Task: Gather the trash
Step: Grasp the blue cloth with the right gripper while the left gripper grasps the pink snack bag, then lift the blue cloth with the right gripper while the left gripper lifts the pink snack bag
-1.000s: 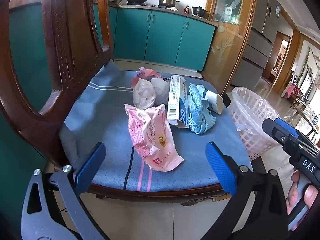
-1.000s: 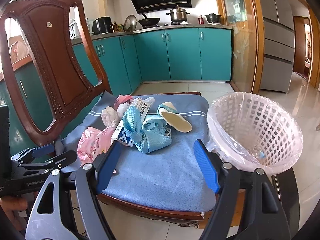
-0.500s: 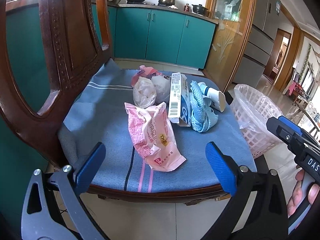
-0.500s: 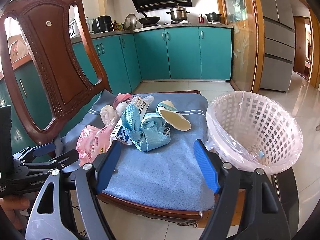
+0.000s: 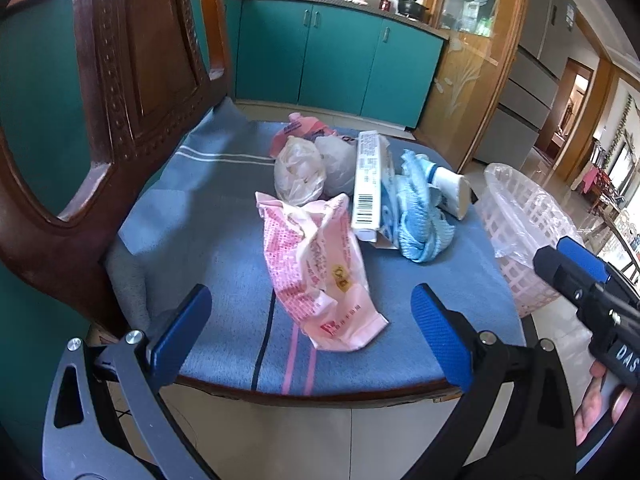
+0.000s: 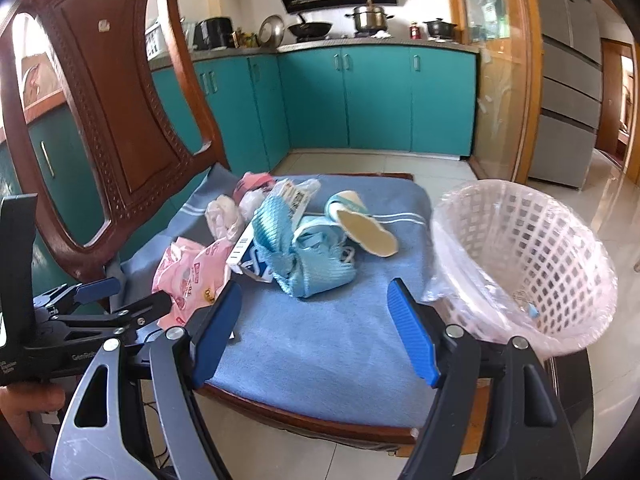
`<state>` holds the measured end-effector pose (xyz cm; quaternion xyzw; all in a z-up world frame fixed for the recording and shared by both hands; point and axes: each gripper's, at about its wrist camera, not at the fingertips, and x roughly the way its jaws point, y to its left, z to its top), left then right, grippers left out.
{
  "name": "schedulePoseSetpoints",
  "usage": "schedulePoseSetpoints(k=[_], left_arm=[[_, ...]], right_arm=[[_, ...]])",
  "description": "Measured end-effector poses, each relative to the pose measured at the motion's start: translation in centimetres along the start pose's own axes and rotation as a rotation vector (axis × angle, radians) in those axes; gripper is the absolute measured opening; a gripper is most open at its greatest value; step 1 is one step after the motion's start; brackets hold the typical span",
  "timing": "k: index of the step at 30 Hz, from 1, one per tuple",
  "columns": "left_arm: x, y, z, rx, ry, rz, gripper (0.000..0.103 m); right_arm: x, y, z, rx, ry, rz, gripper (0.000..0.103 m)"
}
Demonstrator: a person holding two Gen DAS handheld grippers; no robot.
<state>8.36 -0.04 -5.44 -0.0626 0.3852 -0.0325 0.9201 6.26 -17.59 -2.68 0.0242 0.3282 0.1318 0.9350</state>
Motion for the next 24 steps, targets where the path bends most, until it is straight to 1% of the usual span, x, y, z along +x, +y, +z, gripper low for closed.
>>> schedulePoseSetpoints(k=[5,6,7,8,9,10,11,12,13,14,15,16,18,22,24], left_arm=[[3.2,0.9,0.7,-0.029,0.051,0.022,0.099],[3.7,1.1,0.7,-0.037,0.061,0.027,0.095],[4.3,1.4,0.8,-0.048,0.071,0.033,0.089],[5.2,1.7,0.9,-0.062,0.090,0.022,0.086],[5.6,1.9,0.9,-0.069,0.105,0.013,0.076],[6.4,2.0,0.9,-0.082,0.132,-0.004,0.062],[6.7,2.1,0.9,-0.086,0.142,-0.016,0.056],[6.9,2.0,0.9,-0.085,0.143,-0.026,0.045],[6.8,1.9,0.9,-0.078,0.136,-0.027,0.033],[6.5,1.6,1.0,-0.061,0.128,-0.028,0.032],[6.1,1.3,1.0,-0.045,0.119,-0.032,0.028],[5.6,1.2,1.1,-0.035,0.106,-0.035,0.023],[4.2,1.4,1.4,-0.033,0.068,-0.050,0.016],[0.7,1.5,2.1,-0.045,-0.002,-0.095,0.014],[-2.1,1.0,2.3,-0.018,-0.068,-0.100,0.014]], right_arm=[[4.1,2.5,1.1,-0.112,0.026,0.002,0.074],[5.2,2.8,1.3,-0.121,0.036,0.001,0.074],[6.0,3.0,1.6,-0.118,0.045,0.005,0.073],[7.0,3.2,2.0,-0.113,0.055,0.021,0.073],[7.6,3.4,2.2,-0.116,0.060,0.028,0.073],[8.6,3.6,2.3,-0.130,0.066,0.025,0.070],[9.5,3.7,2.3,-0.143,0.078,0.011,0.059],[10.1,3.7,2.3,-0.145,0.090,0.003,0.054],[10.7,3.5,2.2,-0.138,0.110,0.002,0.043],[11.1,3.3,2.1,-0.133,0.128,0.006,0.026],[11.3,3.1,1.9,-0.130,0.150,0.015,0.015],[11.1,2.9,1.8,-0.126,0.146,0.020,0.005],[9.5,2.6,2.0,-0.114,0.110,0.037,0.004],[4.1,1.8,2.5,-0.077,0.022,0.091,0.004],[1.3,1.2,2.8,-0.050,-0.018,0.116,0.004]])
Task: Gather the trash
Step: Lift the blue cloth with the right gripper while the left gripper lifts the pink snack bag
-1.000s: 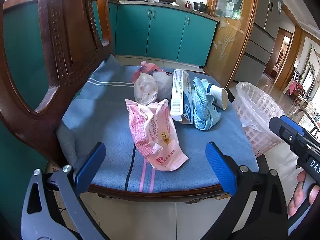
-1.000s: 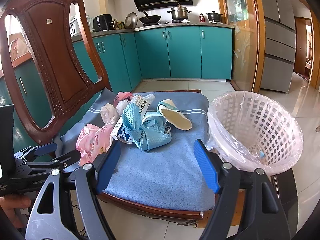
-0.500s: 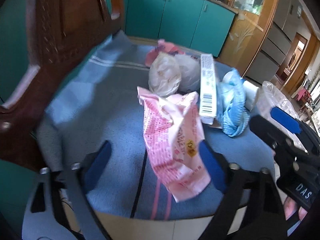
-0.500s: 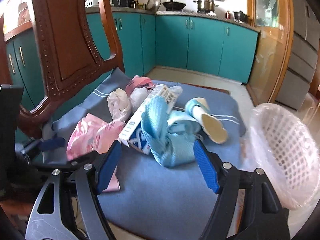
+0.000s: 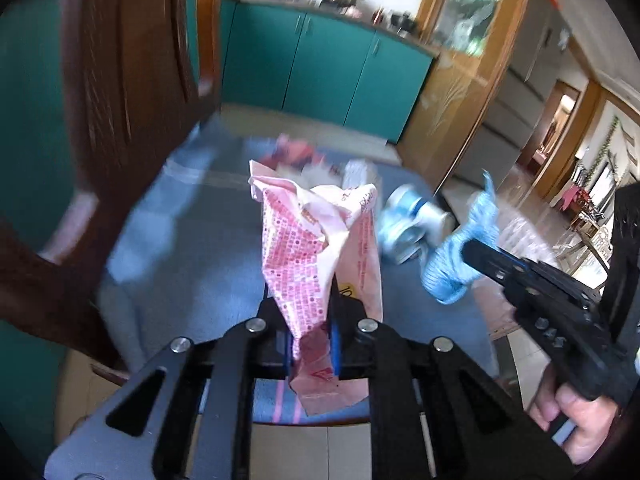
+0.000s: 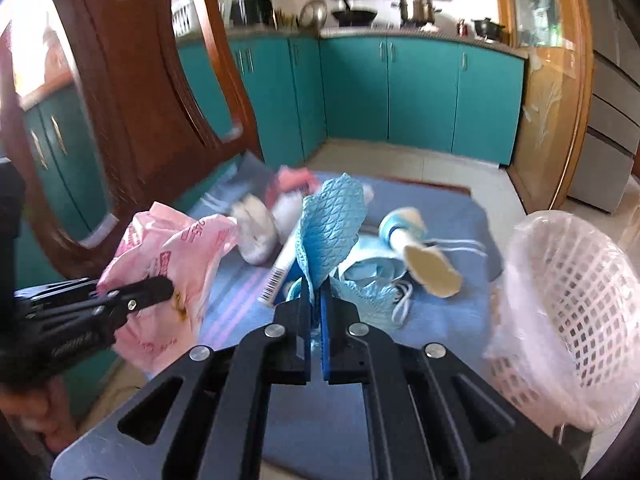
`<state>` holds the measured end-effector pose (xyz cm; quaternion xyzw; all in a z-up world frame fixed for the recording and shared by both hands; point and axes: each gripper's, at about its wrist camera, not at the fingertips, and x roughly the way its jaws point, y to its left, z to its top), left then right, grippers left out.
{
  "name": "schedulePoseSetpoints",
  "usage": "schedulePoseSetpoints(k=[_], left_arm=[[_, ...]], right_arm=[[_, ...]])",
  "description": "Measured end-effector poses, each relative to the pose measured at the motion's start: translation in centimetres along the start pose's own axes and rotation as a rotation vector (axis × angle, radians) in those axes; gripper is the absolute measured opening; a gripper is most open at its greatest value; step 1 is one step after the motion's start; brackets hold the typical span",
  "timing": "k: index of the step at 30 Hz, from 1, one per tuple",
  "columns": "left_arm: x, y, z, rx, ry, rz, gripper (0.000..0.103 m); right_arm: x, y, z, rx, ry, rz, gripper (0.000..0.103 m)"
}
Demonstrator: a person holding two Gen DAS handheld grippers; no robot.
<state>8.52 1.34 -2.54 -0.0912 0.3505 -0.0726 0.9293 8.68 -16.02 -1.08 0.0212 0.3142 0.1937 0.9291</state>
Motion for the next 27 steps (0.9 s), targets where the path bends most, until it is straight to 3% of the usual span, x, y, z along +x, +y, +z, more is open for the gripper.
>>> schedulePoseSetpoints(k=[4,8,27], left_arm=[[-4.1,-1.9,-0.2,0.068,-0.102,-0.003,0.014],[-6.4,-3.8,-0.8,0.134,-0.175,0.012,0.014],[-4.5,-4.0,-1.2,0.135,-0.117,0.019,0.013]], right_arm=[[-5.2,-0.1,0.1,0.006,-0.087,0.015,0.004],[-7.2,-0.5,-0.9,0.024,-0.109,0.025,0.004],[-6.0,-1.0,-1.1,0.047,-0.083,0.005,0.004]])
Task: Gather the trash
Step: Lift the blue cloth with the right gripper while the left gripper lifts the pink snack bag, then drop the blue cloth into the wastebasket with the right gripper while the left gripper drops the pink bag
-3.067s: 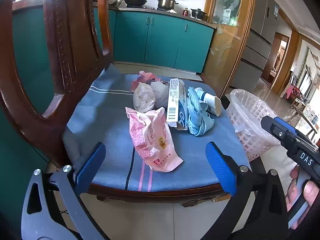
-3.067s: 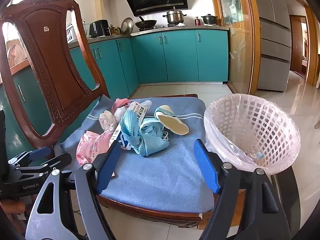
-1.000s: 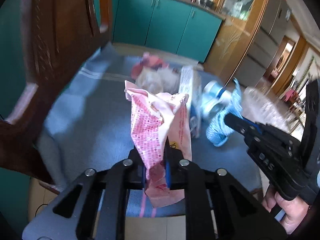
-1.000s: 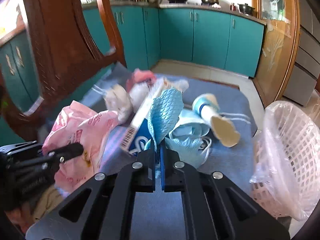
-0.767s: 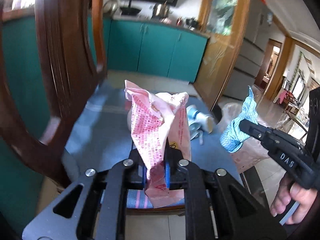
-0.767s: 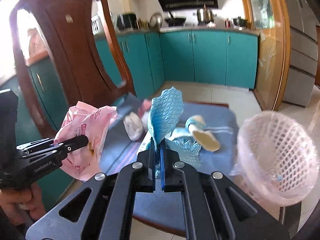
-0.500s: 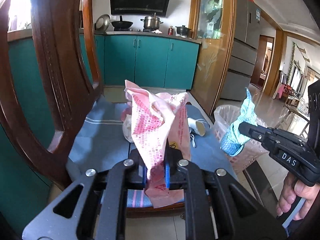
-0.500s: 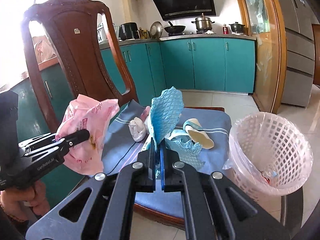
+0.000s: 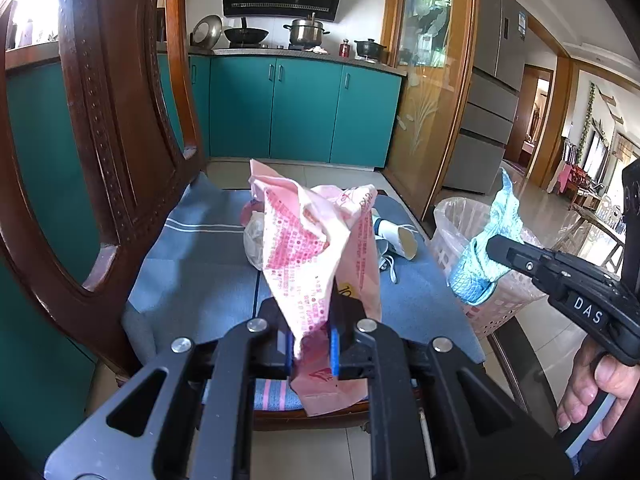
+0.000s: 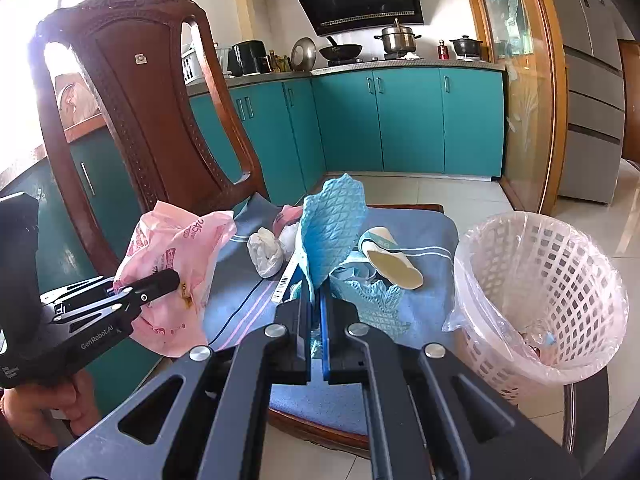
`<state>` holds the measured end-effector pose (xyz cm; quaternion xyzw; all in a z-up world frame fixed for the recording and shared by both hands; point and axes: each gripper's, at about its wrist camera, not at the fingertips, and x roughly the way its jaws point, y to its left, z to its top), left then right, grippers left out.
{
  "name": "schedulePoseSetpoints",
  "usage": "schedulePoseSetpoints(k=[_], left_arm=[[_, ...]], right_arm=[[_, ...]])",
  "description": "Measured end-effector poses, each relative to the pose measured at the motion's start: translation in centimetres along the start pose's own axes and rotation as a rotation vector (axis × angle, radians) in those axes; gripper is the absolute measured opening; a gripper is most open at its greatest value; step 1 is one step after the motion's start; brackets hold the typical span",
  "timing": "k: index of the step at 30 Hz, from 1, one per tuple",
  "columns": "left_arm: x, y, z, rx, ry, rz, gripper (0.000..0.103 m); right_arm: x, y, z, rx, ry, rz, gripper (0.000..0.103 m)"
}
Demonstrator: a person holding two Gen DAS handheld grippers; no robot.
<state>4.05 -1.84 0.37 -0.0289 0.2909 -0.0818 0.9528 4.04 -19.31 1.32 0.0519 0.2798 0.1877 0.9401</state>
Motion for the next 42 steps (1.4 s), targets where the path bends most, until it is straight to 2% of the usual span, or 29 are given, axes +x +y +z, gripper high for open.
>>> schedulePoseSetpoints(k=[38,42], left_arm=[[0.51,0.14,-0.01,-0.004,0.027,0.002,0.014],[0.54,0.18,-0.03,-0.007,0.026,0.002,0.013]], right_arm=[[0.47,0.09,-0.40,-0.009,0.027,0.015,0.004],[0.07,-0.39,-0.06,-0.003,0.009,-0.001,0.004]])
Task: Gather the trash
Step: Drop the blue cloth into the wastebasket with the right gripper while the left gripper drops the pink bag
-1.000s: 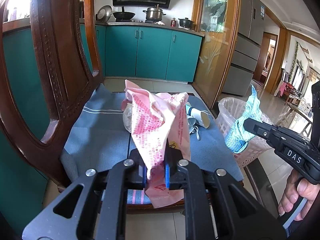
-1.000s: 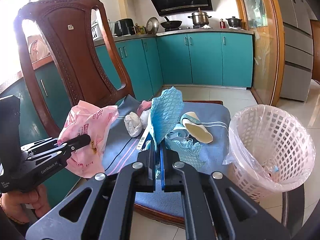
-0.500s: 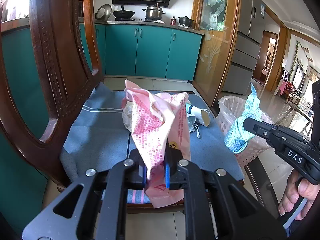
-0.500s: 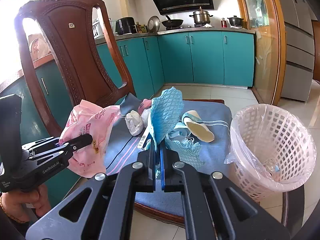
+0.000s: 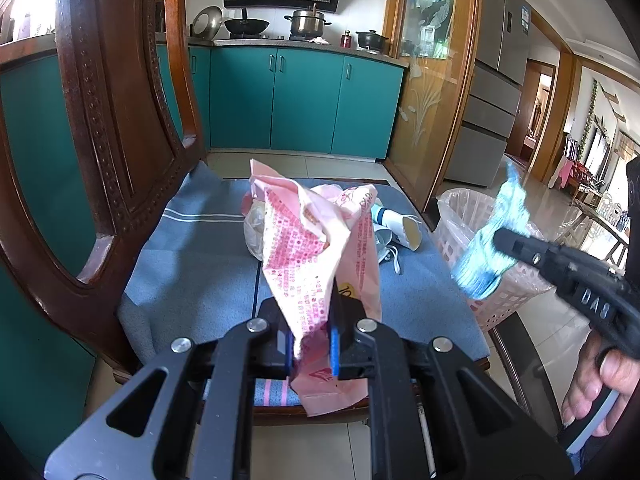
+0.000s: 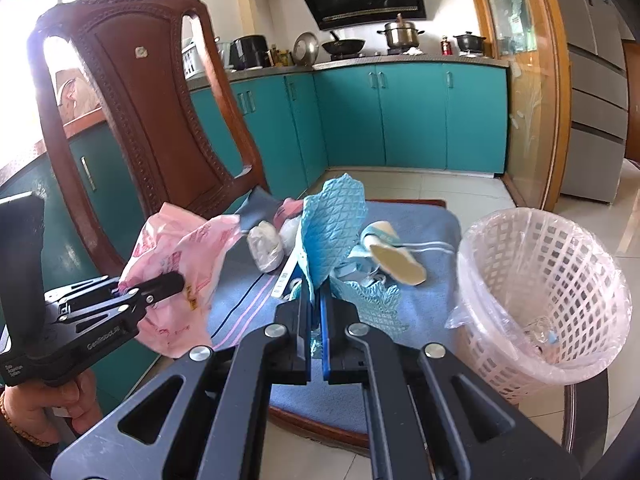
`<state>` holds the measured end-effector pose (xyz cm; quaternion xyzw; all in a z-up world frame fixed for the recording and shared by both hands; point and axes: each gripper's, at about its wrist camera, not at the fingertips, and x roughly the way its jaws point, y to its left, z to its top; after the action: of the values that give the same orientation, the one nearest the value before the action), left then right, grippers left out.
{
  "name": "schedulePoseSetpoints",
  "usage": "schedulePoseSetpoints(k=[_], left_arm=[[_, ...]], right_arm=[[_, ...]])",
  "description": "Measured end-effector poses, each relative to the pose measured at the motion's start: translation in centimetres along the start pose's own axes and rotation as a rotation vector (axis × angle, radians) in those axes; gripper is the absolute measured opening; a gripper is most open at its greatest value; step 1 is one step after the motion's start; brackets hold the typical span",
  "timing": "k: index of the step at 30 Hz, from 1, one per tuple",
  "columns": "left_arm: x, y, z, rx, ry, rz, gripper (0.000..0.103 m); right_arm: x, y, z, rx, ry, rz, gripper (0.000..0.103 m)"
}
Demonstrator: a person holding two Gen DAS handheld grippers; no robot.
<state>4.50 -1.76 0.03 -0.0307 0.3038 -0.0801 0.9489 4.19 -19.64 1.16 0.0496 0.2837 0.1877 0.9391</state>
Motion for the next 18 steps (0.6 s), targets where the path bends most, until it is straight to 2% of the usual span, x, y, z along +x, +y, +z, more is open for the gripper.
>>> schedulePoseSetpoints(k=[4,7,8,9,10,11,14,18], left_arm=[[0.1,0.1,-0.1,-0.003,0.002,-0.004,0.013],[0.2,-0.1,-0.2,0.004,0.004,-0.017,0.013],[0.3,-0.1,-0.2,0.007,0.006,-0.019,0.013],[0.5,-0.2,-0.2,0.010,0.009,-0.023,0.013],[0.6,-0.3,-0.3,0.013,0.012,-0.026,0.013],[0.7,-0.5,-0.3,0.016,0.015,-0.029,0.013],[1.0,-1.2,-0.5,0.029,0.020,-0.041,0.013],[1.6,-2.7,-0.6,0.060,0.029,-0.068,0.014]], right_arm=[[-1.7,-3.6,1.3,0.060,-0.079,-0.077,0.004],[-3.0,-8.4,2.2,0.173,-0.143,-0.144,0.005],[-3.2,-10.0,2.4,0.210,-0.155,-0.158,0.011],[-3.1,-12.0,2.4,0.256,-0.151,-0.174,0.021],[-2.8,-13.4,2.3,0.294,-0.129,-0.185,0.057],[-2.6,-14.5,2.1,0.332,-0.110,-0.203,0.085],[-3.7,-16.3,1.4,0.436,-0.137,-0.280,0.092],[-5.2,-15.5,1.4,0.387,-0.183,-0.340,0.098]])
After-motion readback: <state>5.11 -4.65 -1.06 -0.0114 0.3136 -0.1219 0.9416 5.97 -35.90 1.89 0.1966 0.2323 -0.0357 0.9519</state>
